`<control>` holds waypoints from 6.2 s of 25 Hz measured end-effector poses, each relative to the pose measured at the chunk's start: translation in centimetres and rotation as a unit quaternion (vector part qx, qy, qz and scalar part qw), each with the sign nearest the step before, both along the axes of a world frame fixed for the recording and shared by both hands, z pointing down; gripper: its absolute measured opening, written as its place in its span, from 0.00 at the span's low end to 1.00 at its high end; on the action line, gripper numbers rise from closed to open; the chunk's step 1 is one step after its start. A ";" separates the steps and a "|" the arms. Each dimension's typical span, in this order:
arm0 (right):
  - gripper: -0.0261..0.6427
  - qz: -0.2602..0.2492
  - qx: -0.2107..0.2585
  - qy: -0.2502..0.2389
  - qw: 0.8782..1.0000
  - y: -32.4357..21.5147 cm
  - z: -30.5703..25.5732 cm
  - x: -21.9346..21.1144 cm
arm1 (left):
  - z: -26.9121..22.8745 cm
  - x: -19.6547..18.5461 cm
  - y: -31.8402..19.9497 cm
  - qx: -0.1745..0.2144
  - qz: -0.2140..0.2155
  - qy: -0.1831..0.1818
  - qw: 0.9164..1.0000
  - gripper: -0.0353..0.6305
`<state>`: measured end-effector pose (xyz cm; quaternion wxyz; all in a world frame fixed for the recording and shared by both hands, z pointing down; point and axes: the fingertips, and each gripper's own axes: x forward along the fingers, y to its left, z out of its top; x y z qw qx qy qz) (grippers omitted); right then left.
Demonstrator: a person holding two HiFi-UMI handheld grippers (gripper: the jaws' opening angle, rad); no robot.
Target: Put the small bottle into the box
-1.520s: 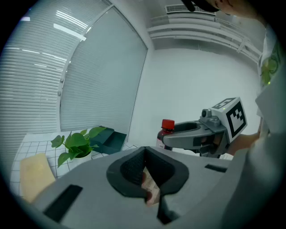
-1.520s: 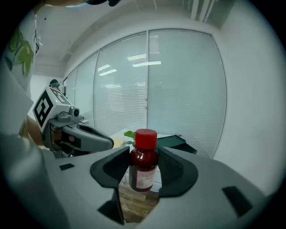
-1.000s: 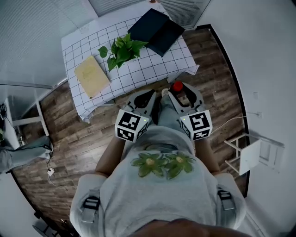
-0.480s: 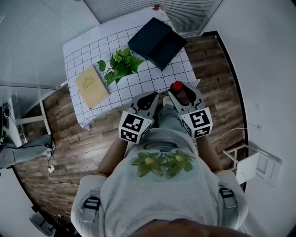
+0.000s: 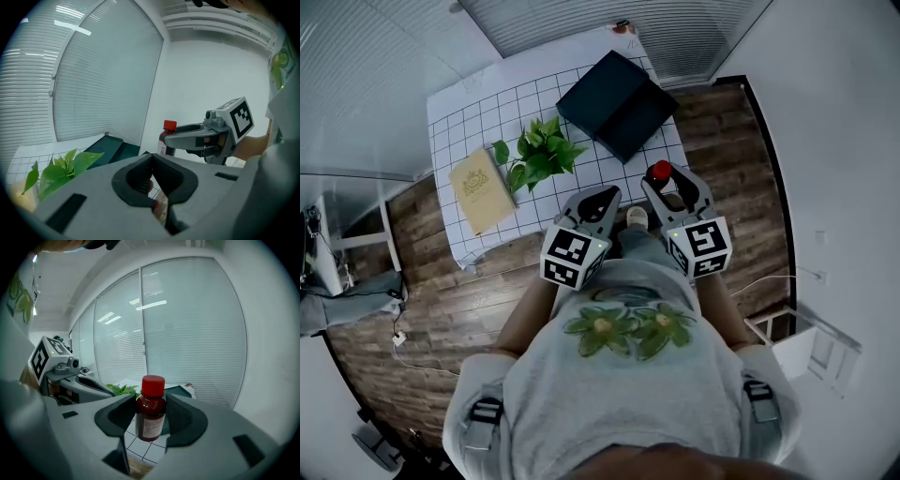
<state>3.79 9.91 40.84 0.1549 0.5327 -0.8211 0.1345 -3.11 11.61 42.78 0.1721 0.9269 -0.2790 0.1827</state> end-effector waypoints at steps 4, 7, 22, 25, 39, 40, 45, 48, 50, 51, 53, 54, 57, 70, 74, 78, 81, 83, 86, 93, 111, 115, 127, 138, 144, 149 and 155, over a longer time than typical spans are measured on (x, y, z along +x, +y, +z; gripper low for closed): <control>0.34 -0.004 0.001 -0.006 1.000 -1.4 0.0 1.3 | -0.1 1.1 -1.2 -0.001 -0.010 -0.002 1.000 0.06; 0.34 -0.013 0.002 -0.007 1.000 -2.3 0.0 2.1 | 0.3 1.6 -1.8 -0.004 -0.021 -0.007 1.000 0.06; 0.34 -0.098 0.010 -0.014 0.995 -6.7 0.0 3.6 | 0.9 3.5 -5.0 -0.006 -0.129 0.009 0.992 0.06; 0.34 -0.104 0.011 -0.017 0.994 -7.1 0.1 3.3 | 1.1 3.5 -5.3 -0.009 -0.139 0.013 0.990 0.06; 0.34 -0.095 -0.011 -0.029 0.995 -9.9 0.5 2.7 | 1.2 4.1 -8.2 -0.049 -0.082 0.012 0.995 0.06; 0.34 -0.091 -0.011 -0.030 0.995 -10.1 0.5 2.8 | 1.3 4.3 -8.2 -0.051 -0.075 0.011 0.996 0.06; 0.34 -0.084 -0.013 -0.024 0.996 -11.4 0.8 3.3 | 1.7 4.6 -9.0 -0.046 -0.054 0.011 0.997 0.06; 0.34 -0.079 -0.013 -0.022 0.997 -12.1 0.8 3.4 | 1.6 4.3 -9.8 -0.046 -0.054 0.014 0.997 0.06; 0.34 -0.077 -0.013 -0.021 0.997 -12.6 0.8 3.6 | 1.6 4.1 -10.4 -0.045 -0.055 0.011 0.997 0.06; 0.34 -0.076 -0.013 -0.020 0.997 -12.8 0.8 3.6 | 1.7 4.0 -10.6 -0.045 -0.055 0.009 0.997 0.06; 0.34 -0.076 -0.012 -0.019 0.997 -13.2 0.9 3.6 | 1.8 3.9 -11.1 -0.045 -0.056 0.007 0.997 0.06; 0.34 -0.076 -0.012 -0.019 0.997 -13.3 0.9 3.6 | 1.8 3.9 -11.4 -0.044 -0.057 0.007 0.997 0.06; 0.34 -0.078 -0.013 -0.017 0.997 -13.9 1.1 3.7 | 1.9 4.0 -12.0 -0.046 -0.059 0.009 0.997 0.06; 0.34 -0.082 -0.012 -0.002 0.997 -16.3 1.4 4.1 | 2.0 5.1 -13.8 -0.046 -0.049 0.013 0.998 0.06; 0.34 -0.080 -0.013 -0.002 0.997 -16.9 1.6 4.2 | 2.1 5.2 -14.1 -0.050 -0.044 0.014 0.998 0.06; 0.34 -0.076 -0.015 -0.002 0.997 -17.3 1.8 4.3 | 2.2 5.4 -14.3 -0.056 -0.039 0.016 0.998 0.06; 0.34 -0.073 -0.017 -0.003 0.997 -17.6 2.0 4.5 | 2.5 5.7 -14.4 -0.060 -0.038 0.018 0.997 0.06; 0.34 -0.072 -0.019 -0.002 0.997 -17.7 2.2 4.5 | 2.7 5.7 -14.4 -0.062 -0.038 0.016 0.997 0.06; 0.34 -0.071 -0.021 0.000 0.997 -17.9 2.6 4.5 | 2.8 5.7 -14.4 -0.069 -0.036 0.017 0.997 0.06; 0.34 -0.069 -0.025 0.003 0.997 -18.3 3.2 4.7 | 3.2 5.6 -14.6 -0.076 -0.040 0.016 0.996 0.06; 0.34 -0.071 -0.044 0.011 0.996 -18.5 5.2 4.8 | 3.6 5.2 -14.6 -0.082 -0.052 0.013 0.995 0.06; 0.34 -0.070 -0.049 0.013 0.996 -18.3 5.5 5.0 | 3.6 5.3 -14.4 -0.082 -0.052 0.014 0.995 0.06; 0.34 -0.067 -0.058 0.016 0.996 -18.1 6.9 5.4 | 3.9 5.1 -13.8 -0.086 -0.053 0.009 0.995 0.06; 0.34 -0.068 -0.062 0.023 0.995 -18.4 8.0 5.5 | 3.9 4.8 -13.5 -0.087 -0.058 0.008 0.994 0.06; 0.34 -0.069 -0.066 0.028 0.995 -18.6 8.5 5.4 | 3.9 4.6 -13.4 -0.088 -0.062 0.007 0.994 0.06; 0.34 -0.071 -0.068 0.029 0.995 -18.8 8.8 5.4 | 4.0 4.5 -13.5 -0.089 -0.065 0.006 0.994 0.06; 0.34 -0.072 -0.071 0.031 0.994 -19.0 9.2 5.2 | 4.1 4.4 -13.6 -0.089 -0.068 0.005 0.994 0.06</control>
